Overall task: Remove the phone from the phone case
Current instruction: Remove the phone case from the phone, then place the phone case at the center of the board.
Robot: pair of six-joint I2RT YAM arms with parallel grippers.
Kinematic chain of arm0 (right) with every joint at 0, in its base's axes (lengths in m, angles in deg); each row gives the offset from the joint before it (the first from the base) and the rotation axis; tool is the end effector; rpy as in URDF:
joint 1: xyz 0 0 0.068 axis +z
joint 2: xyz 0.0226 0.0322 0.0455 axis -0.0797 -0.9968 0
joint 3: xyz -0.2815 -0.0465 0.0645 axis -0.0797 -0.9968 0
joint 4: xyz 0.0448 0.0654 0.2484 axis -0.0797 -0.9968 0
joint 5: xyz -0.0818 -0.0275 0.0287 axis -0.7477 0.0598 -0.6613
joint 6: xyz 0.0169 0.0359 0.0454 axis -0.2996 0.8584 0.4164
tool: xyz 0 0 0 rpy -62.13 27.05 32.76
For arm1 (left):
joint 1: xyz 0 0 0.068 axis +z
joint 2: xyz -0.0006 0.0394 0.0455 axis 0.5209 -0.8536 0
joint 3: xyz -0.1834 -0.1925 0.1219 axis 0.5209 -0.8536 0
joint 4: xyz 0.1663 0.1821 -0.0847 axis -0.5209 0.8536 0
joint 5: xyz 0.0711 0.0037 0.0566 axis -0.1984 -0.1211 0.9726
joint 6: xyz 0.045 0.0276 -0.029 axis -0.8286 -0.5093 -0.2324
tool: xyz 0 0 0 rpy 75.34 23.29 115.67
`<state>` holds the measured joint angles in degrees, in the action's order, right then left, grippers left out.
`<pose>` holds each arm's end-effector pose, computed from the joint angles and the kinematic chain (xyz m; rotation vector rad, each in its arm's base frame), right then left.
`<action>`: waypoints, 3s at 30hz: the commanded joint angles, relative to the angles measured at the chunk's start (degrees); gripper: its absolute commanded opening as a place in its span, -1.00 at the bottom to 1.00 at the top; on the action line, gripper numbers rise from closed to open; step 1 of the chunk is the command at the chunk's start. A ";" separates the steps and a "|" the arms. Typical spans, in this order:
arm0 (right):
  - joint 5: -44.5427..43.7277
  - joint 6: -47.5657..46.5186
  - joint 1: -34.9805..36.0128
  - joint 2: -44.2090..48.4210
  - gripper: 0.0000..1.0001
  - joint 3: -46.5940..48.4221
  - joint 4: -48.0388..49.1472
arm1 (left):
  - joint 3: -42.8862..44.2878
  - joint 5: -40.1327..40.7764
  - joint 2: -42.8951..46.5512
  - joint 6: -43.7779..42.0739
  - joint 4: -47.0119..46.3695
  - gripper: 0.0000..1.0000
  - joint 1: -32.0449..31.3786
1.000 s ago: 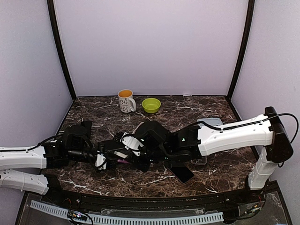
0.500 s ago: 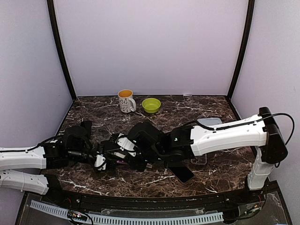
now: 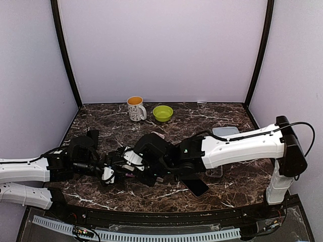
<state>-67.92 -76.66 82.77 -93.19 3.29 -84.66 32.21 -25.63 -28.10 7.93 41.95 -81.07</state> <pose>0.0977 0.4231 0.2669 -1.3997 1.8871 0.4557 0.1131 -0.1628 0.2273 1.7415 0.9189 -0.3464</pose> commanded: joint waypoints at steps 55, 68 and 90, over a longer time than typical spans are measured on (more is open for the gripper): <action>-10.57 11.27 0.51 8.56 -1.00 -13.00 -3.62 | 0.05 2.05 6.13 -0.97 -9.78 -1.00 -0.45; -13.28 15.78 -8.32 19.84 -1.00 -18.29 -2.04 | -0.73 9.69 10.06 -4.07 -7.63 -1.00 1.37; 15.04 39.60 -40.31 11.34 -1.00 -22.01 36.09 | 0.08 7.43 8.37 -0.21 -4.95 -1.00 1.77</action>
<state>-60.93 -43.07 45.63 -78.42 -17.52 -61.01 31.49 -17.08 -19.81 5.59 39.00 -79.51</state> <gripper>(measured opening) 0.094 0.142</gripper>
